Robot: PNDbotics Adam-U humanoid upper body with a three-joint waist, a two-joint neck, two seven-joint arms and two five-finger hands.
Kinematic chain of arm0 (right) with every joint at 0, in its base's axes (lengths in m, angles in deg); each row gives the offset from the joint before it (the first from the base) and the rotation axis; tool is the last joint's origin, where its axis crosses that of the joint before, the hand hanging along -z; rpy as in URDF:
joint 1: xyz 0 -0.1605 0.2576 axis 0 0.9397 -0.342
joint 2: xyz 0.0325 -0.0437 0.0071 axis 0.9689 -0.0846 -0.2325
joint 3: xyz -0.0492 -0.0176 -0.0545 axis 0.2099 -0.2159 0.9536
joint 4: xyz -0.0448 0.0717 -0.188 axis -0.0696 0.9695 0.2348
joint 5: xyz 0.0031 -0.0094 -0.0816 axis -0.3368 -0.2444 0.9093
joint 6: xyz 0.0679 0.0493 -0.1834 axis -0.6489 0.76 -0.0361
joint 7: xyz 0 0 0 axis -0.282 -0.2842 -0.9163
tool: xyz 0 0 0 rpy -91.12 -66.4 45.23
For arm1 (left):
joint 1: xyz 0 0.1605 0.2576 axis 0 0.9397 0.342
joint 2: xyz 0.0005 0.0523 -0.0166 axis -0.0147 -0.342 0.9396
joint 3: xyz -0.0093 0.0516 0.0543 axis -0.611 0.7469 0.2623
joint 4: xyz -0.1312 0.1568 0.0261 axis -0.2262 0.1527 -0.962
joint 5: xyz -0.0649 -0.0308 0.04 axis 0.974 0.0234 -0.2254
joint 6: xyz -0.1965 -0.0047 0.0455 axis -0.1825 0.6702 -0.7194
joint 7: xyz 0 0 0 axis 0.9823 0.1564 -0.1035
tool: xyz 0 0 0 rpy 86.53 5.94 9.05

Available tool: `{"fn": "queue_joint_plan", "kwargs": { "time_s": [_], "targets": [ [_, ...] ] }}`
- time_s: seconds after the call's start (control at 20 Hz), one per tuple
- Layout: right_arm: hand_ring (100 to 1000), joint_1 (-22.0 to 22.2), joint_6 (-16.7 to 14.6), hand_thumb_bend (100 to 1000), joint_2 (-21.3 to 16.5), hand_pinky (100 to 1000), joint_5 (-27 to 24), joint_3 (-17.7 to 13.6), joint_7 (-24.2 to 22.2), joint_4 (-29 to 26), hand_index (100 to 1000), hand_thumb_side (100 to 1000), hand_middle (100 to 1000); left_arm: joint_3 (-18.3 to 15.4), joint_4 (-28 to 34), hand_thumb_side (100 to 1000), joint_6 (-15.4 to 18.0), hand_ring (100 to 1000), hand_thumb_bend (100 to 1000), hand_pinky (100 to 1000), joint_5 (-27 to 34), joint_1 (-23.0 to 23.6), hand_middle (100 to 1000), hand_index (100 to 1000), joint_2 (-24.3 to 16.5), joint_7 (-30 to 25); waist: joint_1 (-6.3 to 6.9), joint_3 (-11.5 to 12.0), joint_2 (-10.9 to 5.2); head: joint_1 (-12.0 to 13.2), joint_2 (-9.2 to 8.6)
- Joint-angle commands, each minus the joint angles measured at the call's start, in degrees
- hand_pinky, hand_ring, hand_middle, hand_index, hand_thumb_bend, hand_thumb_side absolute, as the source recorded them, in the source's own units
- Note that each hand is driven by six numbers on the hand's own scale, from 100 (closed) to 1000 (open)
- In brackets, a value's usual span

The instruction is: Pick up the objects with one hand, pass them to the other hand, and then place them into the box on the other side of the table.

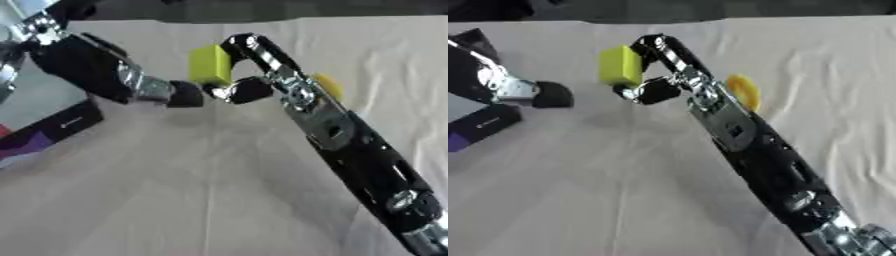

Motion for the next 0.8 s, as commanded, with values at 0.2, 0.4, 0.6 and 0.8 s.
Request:
{"fn": "queue_joint_plan", "kwargs": {
  "time_s": [0.2,0.4,0.6,0.8],
  "targets": [
    [579,-1.4,-0.6,464,0.1,805,0.8,0.4,-0.3,-0.9,541,117,506,0.6,-3.1,376,1.3,729,751,809,-4.4,-1.5,669,764,0.7,-3.4,0.92,0.0,-2.02,0.6,0.35],
    [580,-1.5,-0.6,464,0.2,806,0.8,0.7,-0.6,-1.3,542,115,506,1.1,-5.9,333,2.6,740,767,814,-7.1,-1.7,683,778,1.5,-6.0,0.98,-0.1,-1.96,1.1,0.35],
    [582,-1.6,-0.6,464,0.5,806,0.9,0.9,-0.5,-1.7,542,113,508,1.5,-8.1,327,3.6,748,767,817,-9.2,-2.0,694,786,2.6,-9.1,0.97,-0.2,-1.91,1.7,0.35],
    [582,-1.6,-0.4,466,0.6,805,1.0,1.2,-0.2,-1.9,541,107,518,1.9,-9.9,316,4.4,753,743,816,-11.5,-2.3,700,787,3.4,-11.6,0.98,-0.2,-1.93,2.1,0.35]
  ]
}}
